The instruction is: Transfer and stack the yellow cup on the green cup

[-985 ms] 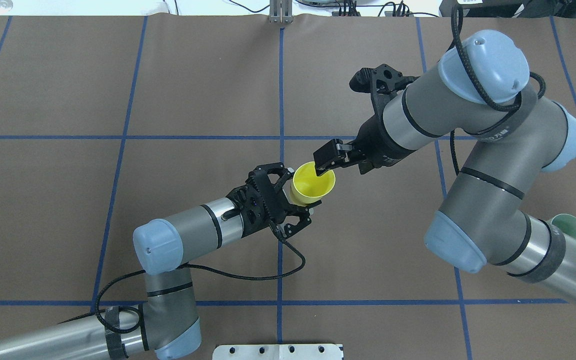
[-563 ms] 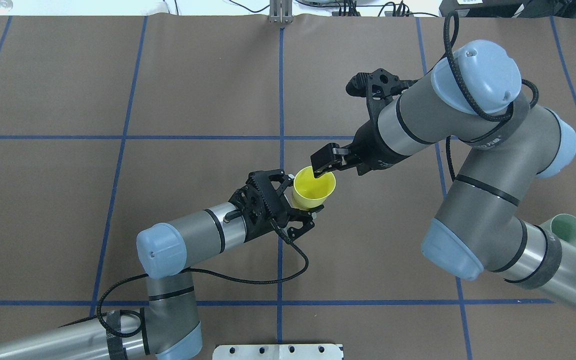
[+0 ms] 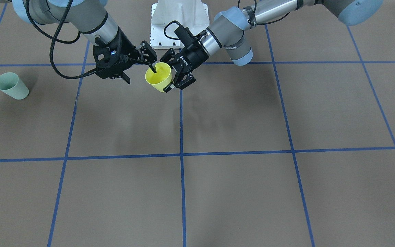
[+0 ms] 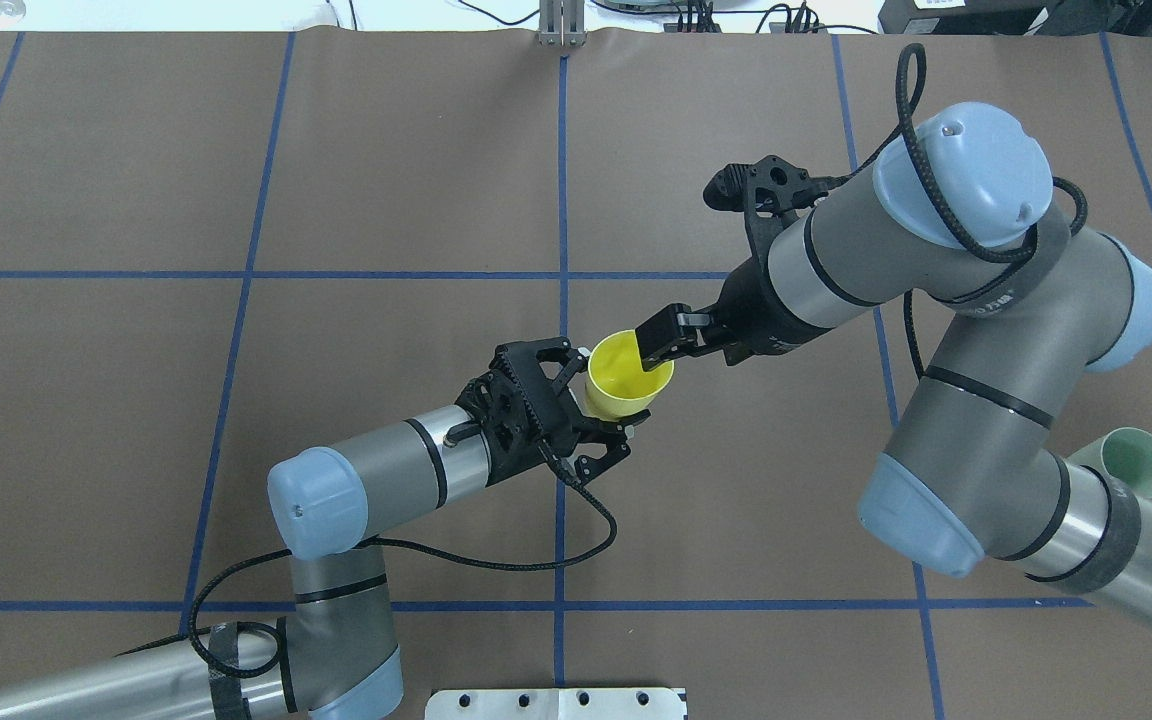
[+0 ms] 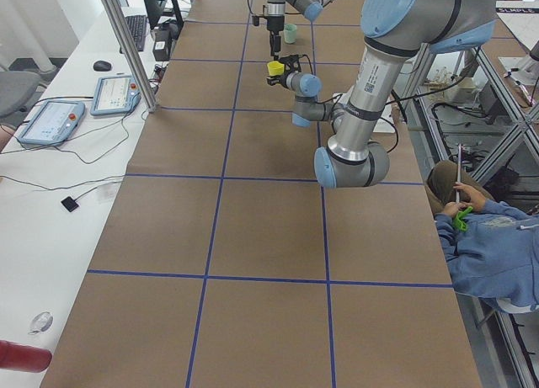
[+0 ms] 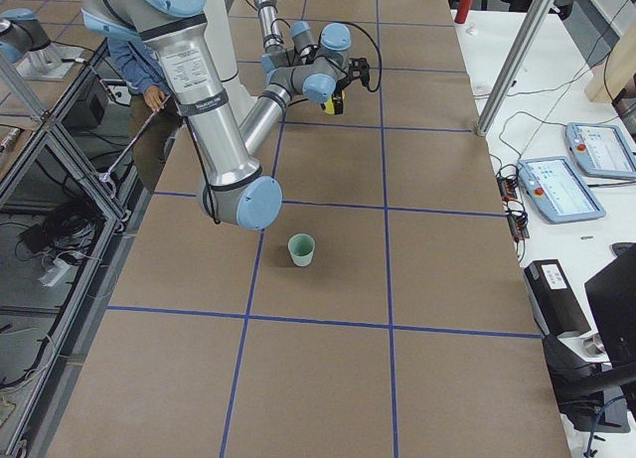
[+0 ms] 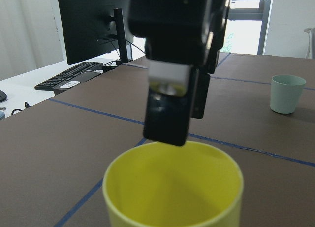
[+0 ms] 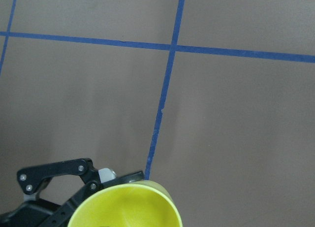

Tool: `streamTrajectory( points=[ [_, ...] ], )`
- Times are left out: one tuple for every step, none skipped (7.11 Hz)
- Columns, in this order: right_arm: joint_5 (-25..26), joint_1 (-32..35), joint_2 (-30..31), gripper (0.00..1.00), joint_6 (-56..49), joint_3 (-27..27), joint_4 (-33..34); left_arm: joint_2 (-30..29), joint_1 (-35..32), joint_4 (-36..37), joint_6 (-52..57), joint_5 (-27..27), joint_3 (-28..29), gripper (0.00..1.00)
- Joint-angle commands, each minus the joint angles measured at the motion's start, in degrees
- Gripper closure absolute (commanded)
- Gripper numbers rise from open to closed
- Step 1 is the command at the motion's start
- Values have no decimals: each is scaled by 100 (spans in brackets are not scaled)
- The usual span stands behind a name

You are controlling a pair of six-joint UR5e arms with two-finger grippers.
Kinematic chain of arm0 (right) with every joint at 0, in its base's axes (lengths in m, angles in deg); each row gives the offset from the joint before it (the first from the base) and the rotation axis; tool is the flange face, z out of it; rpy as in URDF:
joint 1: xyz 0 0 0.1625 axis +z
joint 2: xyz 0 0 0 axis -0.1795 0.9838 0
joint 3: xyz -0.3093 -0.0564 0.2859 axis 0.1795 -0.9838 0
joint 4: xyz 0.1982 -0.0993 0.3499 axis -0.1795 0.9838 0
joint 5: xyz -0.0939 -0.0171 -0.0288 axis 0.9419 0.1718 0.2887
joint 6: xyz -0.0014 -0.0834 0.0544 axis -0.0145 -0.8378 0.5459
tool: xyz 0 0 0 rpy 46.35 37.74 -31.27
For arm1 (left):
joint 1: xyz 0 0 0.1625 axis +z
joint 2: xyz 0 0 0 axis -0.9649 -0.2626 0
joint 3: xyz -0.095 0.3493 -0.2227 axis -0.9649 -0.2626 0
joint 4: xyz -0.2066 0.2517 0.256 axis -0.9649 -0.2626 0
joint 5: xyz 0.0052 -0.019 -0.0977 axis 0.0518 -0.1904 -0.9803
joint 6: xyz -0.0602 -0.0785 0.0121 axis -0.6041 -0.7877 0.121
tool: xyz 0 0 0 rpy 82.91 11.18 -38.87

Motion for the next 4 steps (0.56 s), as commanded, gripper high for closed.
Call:
streamTrajectory(
  points=[
    [-2, -98, 93, 7, -1, 68, 6, -24, 40, 15, 47, 0, 16, 100],
    [16, -150, 93, 7, -1, 41, 6, -50, 41, 24, 247, 0, 7, 100],
    [-2, -151, 93, 8, -1, 50, 6, -155, 23, 33, 389, 0, 33, 100],
    [-10, -160, 58, 8, -1, 15, 15, -156, 40, 33, 390, -8, 51, 100]
  ],
)
